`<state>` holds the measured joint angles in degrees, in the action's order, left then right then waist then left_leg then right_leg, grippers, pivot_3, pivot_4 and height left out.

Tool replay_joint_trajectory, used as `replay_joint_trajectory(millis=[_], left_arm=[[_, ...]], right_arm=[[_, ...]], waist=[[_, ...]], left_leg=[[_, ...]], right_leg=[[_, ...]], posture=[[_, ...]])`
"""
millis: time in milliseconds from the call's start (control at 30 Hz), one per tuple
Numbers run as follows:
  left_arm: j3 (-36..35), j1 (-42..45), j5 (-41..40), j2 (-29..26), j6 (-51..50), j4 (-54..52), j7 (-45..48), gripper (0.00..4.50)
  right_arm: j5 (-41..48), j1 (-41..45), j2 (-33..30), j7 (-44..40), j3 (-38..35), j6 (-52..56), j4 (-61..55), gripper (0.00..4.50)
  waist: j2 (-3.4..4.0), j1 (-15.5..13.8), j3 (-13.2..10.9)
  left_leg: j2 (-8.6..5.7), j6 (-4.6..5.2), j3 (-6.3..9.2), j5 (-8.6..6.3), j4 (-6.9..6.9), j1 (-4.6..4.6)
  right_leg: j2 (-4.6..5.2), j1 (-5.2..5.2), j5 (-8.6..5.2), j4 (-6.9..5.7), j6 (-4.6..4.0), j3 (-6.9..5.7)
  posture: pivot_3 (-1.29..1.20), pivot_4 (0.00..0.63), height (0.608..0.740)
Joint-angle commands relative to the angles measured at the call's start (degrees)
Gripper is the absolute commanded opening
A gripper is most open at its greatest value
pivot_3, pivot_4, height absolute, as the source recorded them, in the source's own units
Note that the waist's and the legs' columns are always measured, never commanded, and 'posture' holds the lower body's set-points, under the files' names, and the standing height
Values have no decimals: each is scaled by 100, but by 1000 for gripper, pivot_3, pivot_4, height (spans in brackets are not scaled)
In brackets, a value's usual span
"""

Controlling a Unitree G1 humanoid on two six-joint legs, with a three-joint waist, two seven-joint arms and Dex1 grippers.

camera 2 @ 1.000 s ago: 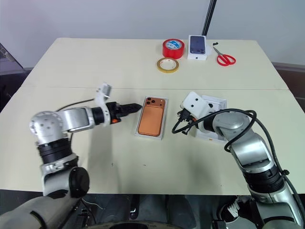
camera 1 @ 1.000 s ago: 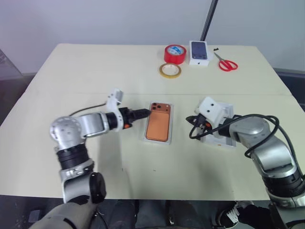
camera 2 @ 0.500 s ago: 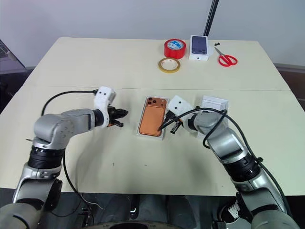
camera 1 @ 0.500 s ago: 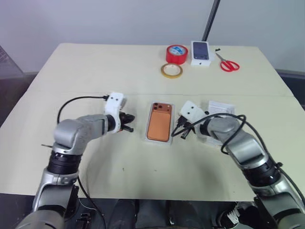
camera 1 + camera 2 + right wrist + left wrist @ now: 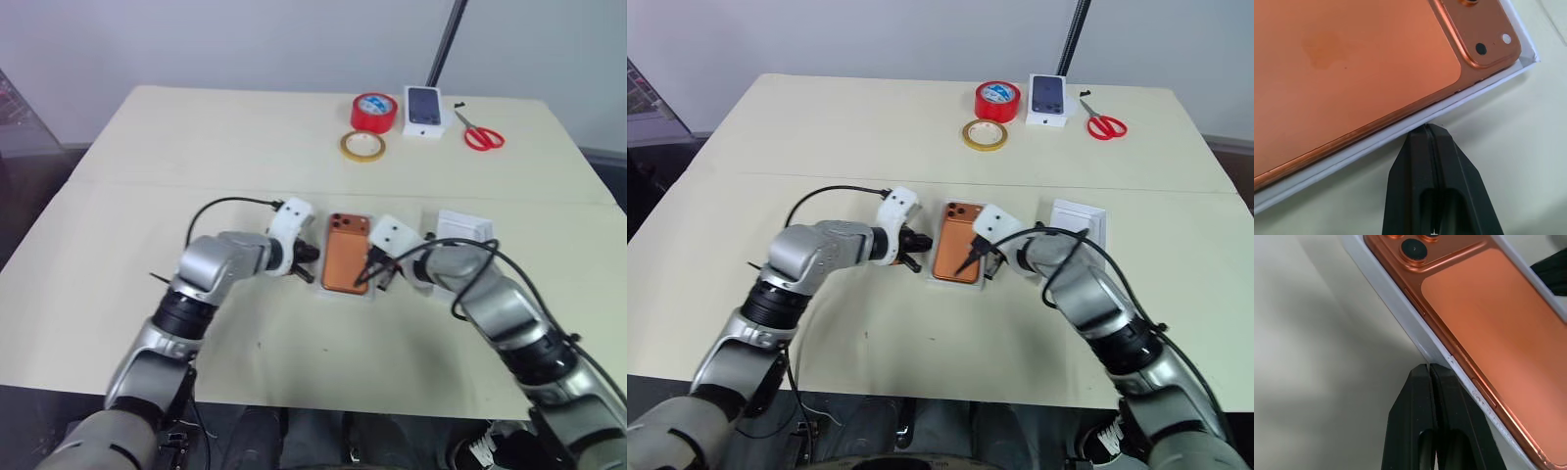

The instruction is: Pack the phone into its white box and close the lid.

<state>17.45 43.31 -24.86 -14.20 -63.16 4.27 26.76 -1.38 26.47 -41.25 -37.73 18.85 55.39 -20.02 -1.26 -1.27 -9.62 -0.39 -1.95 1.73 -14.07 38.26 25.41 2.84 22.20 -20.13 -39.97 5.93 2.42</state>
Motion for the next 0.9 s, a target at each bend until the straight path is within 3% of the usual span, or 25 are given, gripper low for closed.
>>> replay_joint_trajectory(millis=[33,300,467,600,767,867,900], left_arm=[[419,304,-45,724,227,91,356,109],[541,509,241,1590,302,713,537,109],[405,480,325,1595,247,742,592,109],[159,359,248,1243,33,351,673,109],[-182,-126,-27,528,-350,-721,810,0],[-330,-500,-105,-6,-277,-1383,899,0],[-294,-622,-21,-210,-6,-1578,978,0]], right_arm=[[200,-292,-333,-239,-349,70,-628,0],[360,-1239,-1071,-429,-1227,320,-1169,0],[400,-1533,-1283,-455,-1559,305,-1298,0],[680,-1764,-1503,-706,-2172,392,-1404,0],[1263,-1869,-1713,-1154,-3070,571,-1463,1552],[1413,-1551,-1707,-1056,-3214,719,-1128,3117],[1434,-1383,-1641,-959,-3142,837,-961,3117]], waist=[[0,16,0],[6,75,2],[9,100,2],[11,89,0],[15,114,2],[17,178,2],[17,186,2]], left_leg=[[-1,2,-1,-1,0,-1],[7,4,-1,-2,-4,-3],[12,3,-3,-1,-6,-6],[11,3,-4,-1,-6,-5],[13,3,-4,-1,-7,-8],[19,2,-3,-1,-7,-9],[19,1,-2,0,-8,-10]], right_leg=[[-1,0,0,0,0,1],[-8,0,-1,-1,1,4],[-14,2,-1,-2,1,9],[-12,2,-1,-2,1,9],[-13,-1,-1,-2,1,9],[-10,-1,-1,-3,0,13],[-10,-2,-1,-3,0,13]], posture=[[0,150,709],[0,150,709],[0,150,709],[0,150,709],[0,150,709],[0,150,709],[0,150,709]])
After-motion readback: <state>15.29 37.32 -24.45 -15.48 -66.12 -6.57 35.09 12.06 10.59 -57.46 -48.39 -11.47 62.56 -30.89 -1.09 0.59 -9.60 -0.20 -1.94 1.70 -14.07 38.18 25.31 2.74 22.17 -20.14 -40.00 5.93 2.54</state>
